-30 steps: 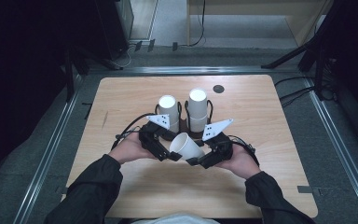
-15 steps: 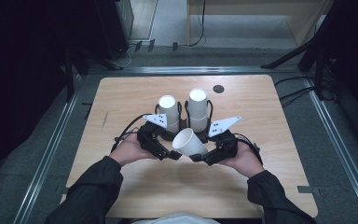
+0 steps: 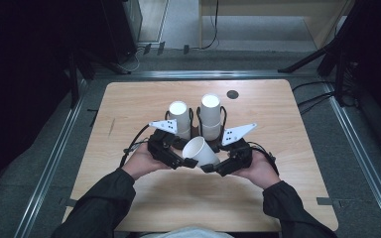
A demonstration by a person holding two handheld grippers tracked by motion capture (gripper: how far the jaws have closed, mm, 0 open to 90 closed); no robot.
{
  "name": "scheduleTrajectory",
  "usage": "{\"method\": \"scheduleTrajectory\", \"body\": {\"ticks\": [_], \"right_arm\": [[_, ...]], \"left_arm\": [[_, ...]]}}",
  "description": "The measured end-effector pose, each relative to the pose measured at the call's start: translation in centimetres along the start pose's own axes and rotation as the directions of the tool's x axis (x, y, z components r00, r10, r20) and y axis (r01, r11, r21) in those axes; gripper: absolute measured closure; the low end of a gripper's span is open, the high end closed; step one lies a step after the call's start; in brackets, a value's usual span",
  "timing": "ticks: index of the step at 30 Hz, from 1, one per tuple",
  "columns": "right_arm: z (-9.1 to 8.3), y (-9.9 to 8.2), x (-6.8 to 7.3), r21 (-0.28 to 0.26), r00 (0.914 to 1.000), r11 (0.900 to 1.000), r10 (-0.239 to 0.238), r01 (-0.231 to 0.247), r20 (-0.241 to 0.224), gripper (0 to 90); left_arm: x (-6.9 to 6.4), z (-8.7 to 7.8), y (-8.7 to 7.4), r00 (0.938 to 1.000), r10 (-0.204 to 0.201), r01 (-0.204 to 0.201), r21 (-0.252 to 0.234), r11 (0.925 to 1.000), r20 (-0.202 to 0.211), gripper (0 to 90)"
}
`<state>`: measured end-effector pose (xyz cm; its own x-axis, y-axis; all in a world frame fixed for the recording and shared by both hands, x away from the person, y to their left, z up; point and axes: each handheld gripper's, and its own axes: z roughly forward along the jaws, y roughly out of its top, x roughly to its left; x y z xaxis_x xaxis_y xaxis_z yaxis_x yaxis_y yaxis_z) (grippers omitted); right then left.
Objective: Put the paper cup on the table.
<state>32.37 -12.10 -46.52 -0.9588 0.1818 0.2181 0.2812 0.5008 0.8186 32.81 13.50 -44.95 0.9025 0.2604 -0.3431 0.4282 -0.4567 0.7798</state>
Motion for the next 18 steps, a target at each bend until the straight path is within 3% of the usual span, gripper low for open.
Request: {"method": "scheduleTrajectory", "body": {"ticks": [12,18], "right_arm": [[0.71,-0.07,-0.03,-0.011,0.9994,0.9997,0.022,-0.022,-0.028,32.0],[0.83,-0.12,0.00,-0.012,0.9991,0.9994,0.032,-0.032,-0.029,32.1]], "left_arm": [[0.06,0.23,-0.18,0.9993,-0.031,0.033,-0.070,0.9970,0.020,16.3],[-0.01,0.22,-0.18,0.9997,-0.024,0.024,-0.070,0.9973,0.006,18.3]]}}
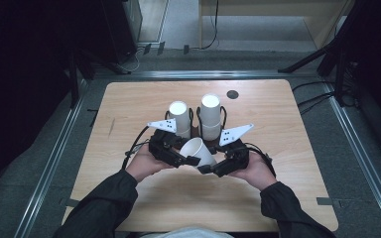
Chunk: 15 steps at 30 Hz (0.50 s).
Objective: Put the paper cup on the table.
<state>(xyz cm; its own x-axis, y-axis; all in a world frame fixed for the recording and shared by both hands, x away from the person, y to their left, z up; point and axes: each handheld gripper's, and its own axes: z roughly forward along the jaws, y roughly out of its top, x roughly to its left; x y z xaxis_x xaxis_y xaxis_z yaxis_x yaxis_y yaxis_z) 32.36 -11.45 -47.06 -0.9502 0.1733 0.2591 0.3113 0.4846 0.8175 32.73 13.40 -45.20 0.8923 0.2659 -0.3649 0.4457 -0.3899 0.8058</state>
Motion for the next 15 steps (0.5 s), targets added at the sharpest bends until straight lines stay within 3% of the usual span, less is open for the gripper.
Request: {"method": "scheduleTrajectory", "body": {"ticks": [15], "right_arm": [[0.23,0.07,0.11,0.014,1.0000,0.9999,-0.004,0.004,0.004,32.3]], "left_arm": [[-0.25,-0.21,-0.03,0.9994,0.029,-0.028,0.022,0.9993,-0.020,22.3]]}}
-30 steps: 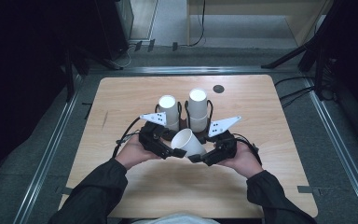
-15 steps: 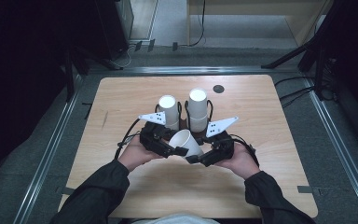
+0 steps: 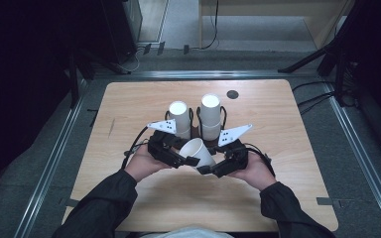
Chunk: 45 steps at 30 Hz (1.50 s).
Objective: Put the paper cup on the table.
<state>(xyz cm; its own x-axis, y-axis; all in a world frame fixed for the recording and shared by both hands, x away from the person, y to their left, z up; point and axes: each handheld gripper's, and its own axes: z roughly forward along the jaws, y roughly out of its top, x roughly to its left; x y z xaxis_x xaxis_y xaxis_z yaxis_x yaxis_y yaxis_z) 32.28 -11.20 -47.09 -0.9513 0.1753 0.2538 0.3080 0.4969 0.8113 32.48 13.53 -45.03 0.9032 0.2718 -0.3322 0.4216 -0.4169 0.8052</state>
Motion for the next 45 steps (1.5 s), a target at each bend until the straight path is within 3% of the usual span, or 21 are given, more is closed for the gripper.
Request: {"method": "scheduleTrajectory", "body": {"ticks": [7,16,33,36,45], "right_arm": [[0.0,0.0,0.2,0.008,0.9998,0.9999,-0.012,0.012,0.015,31.2],[0.2,-0.1,0.4,0.049,0.9985,0.9985,-0.028,0.025,0.046,22.9],[-0.2,-0.6,0.5,0.092,0.9954,0.9953,-0.037,0.029,0.088,22.1],[-0.3,-0.8,0.6,0.101,0.9935,0.9943,-0.045,0.034,0.105,22.1],[-1.0,-1.3,1.5,0.104,0.9874,0.9927,-0.076,0.062,0.139,21.3]], "left_arm": [[-0.2,0.0,0.0,0.9999,0.014,-0.014,-0.004,0.9999,-0.009,22.5],[-0.2,-0.4,0.1,0.9999,0.015,-0.015,-0.008,0.9999,-0.003,22.5],[0.3,-2.4,0.4,0.9982,0.022,-0.022,-0.008,0.9997,-0.055,23.1],[0.3,-2.4,0.2,0.9966,0.031,-0.030,0.016,0.9994,-0.076,23.1],[0.7,-2.5,-0.2,0.9962,0.013,-0.007,0.068,0.9977,-0.086,23.1]]}}
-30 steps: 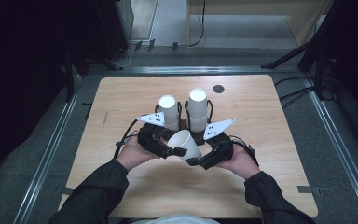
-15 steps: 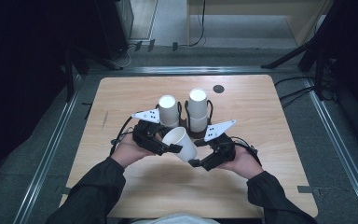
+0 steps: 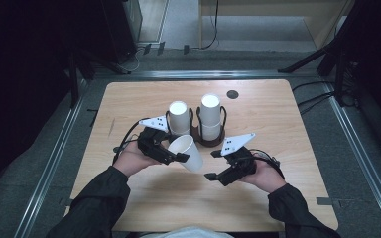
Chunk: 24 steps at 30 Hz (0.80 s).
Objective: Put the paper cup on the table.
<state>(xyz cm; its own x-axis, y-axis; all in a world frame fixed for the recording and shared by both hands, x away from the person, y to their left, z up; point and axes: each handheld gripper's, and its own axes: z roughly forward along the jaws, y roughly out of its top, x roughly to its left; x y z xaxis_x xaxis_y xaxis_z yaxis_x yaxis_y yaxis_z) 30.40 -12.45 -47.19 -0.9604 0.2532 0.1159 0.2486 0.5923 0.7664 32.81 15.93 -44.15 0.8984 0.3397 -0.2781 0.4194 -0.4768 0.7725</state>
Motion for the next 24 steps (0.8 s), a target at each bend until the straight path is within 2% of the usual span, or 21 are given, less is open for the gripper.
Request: {"method": "scheduleTrajectory", "body": {"ticks": [4,5,11,16,20,24], "right_arm": [[-0.5,-0.2,0.1,-0.012,0.9999,0.9999,0.010,-0.011,-0.007,21.3],[-1.0,-0.3,0.2,-0.020,0.9991,0.9996,0.019,-0.019,-0.037,21.2],[-1.7,-0.9,0.1,-0.020,0.9993,0.9996,0.020,-0.020,0.030,21.3],[-2.1,-1.7,-0.4,-0.001,0.9981,0.9999,0.012,-0.012,0.060,21.4],[-2.5,-2.0,-0.9,0.000,0.9956,0.9995,0.032,-0.033,0.088,21.4],[-3.0,-2.4,-1.4,-0.013,0.9948,0.9987,0.050,-0.049,0.089,21.4]], "left_arm": [[0.1,0.0,-0.1,1.0000,0.005,-0.005,0.013,0.9999,0.003,23.1],[0.1,0.0,-0.2,1.0000,0.007,-0.007,0.020,0.9998,0.003,23.1],[0.2,-0.1,-0.4,0.9998,0.020,-0.020,0.046,0.9988,-0.010,23.1],[0.5,-0.4,-0.6,0.9994,0.020,-0.018,0.062,0.9979,-0.029,23.1],[0.6,-0.8,-0.8,0.9991,0.012,-0.009,0.060,0.9981,-0.042,23.1],[0.9,-1.5,-1.2,0.9979,-0.003,0.007,0.057,0.9983,-0.065,23.0]]}}
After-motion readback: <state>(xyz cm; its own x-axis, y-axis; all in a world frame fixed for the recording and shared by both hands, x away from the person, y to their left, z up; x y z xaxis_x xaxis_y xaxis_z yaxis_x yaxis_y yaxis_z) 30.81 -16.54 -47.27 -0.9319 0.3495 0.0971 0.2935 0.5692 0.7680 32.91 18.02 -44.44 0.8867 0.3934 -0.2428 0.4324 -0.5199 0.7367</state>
